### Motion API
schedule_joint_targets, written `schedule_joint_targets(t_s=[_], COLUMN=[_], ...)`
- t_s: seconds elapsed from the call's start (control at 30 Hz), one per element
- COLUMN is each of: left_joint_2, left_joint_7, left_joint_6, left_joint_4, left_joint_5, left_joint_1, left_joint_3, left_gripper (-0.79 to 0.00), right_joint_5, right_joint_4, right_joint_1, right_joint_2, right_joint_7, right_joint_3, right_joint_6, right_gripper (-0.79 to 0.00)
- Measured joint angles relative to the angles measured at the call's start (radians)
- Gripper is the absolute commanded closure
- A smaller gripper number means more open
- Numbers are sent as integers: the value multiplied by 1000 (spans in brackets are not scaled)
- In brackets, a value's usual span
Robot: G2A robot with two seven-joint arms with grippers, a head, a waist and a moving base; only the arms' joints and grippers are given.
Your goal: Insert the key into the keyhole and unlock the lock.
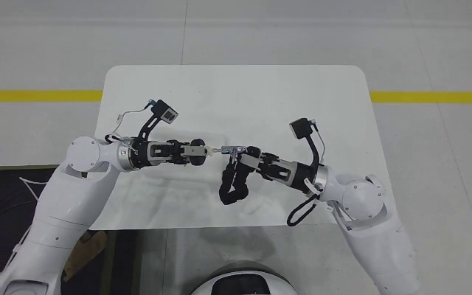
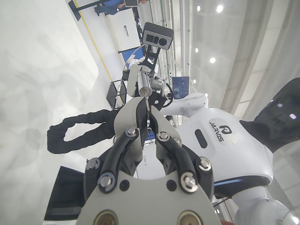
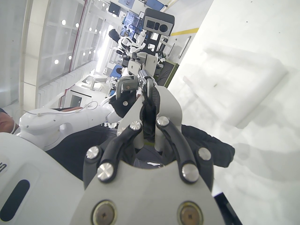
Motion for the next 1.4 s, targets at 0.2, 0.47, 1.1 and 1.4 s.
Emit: schedule_joint_targets(t_s=[0.2, 0.47, 1.1, 1.4], left_joint_2=[-8, -18, -27, -30], left_joint_7=[57, 156, 290, 327], left_joint_6=[-165, -418, -473, -529], left_joint_4=[-35, -92, -91, -154], left_joint_5=[106, 296, 348, 439], left_joint_1=[23, 71, 88, 132], left_joint_3=[-26, -64, -86, -96], left_gripper=[0, 0, 0, 0], right_joint_5=[26, 56, 93, 96], right_joint_4=[13, 24, -18, -22], right_joint_1=[10, 18, -6, -19], right_joint_2=[-1, -3, 7, 12], right_joint_7=[5, -7, 19, 25], right_joint_3=[1, 5, 55, 59], right_joint_6=[8, 11, 25, 23], right_gripper=[0, 0, 0, 0])
